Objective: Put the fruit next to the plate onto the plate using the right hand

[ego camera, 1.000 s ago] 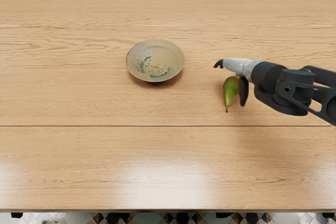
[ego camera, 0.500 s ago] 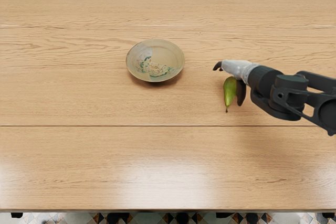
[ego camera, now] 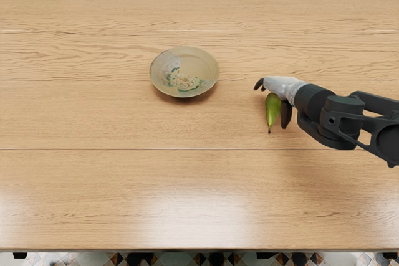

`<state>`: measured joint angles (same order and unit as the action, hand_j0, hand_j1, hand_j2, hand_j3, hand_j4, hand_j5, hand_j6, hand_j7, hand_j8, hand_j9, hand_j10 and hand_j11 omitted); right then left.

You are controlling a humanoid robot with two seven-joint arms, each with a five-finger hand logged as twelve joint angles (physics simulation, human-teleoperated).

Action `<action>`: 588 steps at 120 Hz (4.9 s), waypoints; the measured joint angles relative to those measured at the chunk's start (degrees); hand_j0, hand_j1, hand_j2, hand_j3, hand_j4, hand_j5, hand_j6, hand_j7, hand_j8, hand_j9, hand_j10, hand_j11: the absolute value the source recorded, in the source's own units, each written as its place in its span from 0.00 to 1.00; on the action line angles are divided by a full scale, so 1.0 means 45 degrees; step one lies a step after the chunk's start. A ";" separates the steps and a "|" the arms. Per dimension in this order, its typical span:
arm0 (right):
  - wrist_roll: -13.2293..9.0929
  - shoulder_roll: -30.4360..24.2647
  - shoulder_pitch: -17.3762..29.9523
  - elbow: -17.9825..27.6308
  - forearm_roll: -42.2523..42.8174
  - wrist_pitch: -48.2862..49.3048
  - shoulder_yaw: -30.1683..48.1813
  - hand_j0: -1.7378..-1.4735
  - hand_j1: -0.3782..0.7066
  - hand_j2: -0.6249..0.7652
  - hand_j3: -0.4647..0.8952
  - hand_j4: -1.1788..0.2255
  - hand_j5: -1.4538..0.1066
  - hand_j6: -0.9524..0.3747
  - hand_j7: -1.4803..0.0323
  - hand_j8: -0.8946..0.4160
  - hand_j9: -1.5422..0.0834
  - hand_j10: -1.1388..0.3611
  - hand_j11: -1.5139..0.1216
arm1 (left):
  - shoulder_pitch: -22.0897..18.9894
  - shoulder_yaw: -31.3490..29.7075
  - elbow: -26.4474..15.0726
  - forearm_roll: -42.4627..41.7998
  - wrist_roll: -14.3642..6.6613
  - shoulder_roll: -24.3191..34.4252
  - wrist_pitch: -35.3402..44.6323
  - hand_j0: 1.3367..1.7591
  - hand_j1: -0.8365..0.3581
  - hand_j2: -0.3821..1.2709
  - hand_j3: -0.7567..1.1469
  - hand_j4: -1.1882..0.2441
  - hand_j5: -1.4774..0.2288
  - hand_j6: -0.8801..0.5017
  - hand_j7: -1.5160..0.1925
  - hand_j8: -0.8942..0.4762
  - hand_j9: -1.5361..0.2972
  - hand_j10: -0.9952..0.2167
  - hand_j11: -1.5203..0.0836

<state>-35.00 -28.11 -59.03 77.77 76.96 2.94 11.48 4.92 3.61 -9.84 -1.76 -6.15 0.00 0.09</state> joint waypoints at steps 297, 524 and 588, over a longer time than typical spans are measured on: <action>0.0020 0.1253 -0.0938 -0.0706 -0.0848 0.0092 0.2163 0.32 0.48 0.60 0.34 0.34 0.35 0.32 0.38 0.29 0.37 0.31 0.34 | 0.0000 0.0001 0.0000 0.0001 0.0000 0.0000 0.0000 0.76 0.98 0.23 0.40 0.82 0.85 0.63 0.88 0.64 0.83 0.81 0.93; 0.2640 0.6245 -0.3562 -0.8056 -0.2316 0.0090 0.0232 0.31 0.39 0.60 0.34 0.52 0.53 0.48 0.57 0.43 0.56 0.44 0.54 | 0.0000 -0.0001 0.0001 0.0000 0.0000 0.0000 0.0000 0.76 0.98 0.23 0.40 0.82 0.85 0.63 0.88 0.64 0.83 0.81 0.94; 0.3107 0.5267 -0.3596 -0.5960 -0.4842 0.2486 0.0355 0.30 0.05 0.46 0.34 0.81 0.90 0.70 0.95 0.66 0.92 0.74 0.90 | 0.0000 -0.0002 0.0000 -0.0001 0.0000 0.0000 0.0000 0.76 0.98 0.23 0.40 0.82 0.85 0.63 0.88 0.64 0.83 0.81 0.94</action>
<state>-21.02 -4.40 -75.21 50.95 55.17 14.13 13.07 4.92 3.60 -9.84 -1.76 -6.15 0.00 0.09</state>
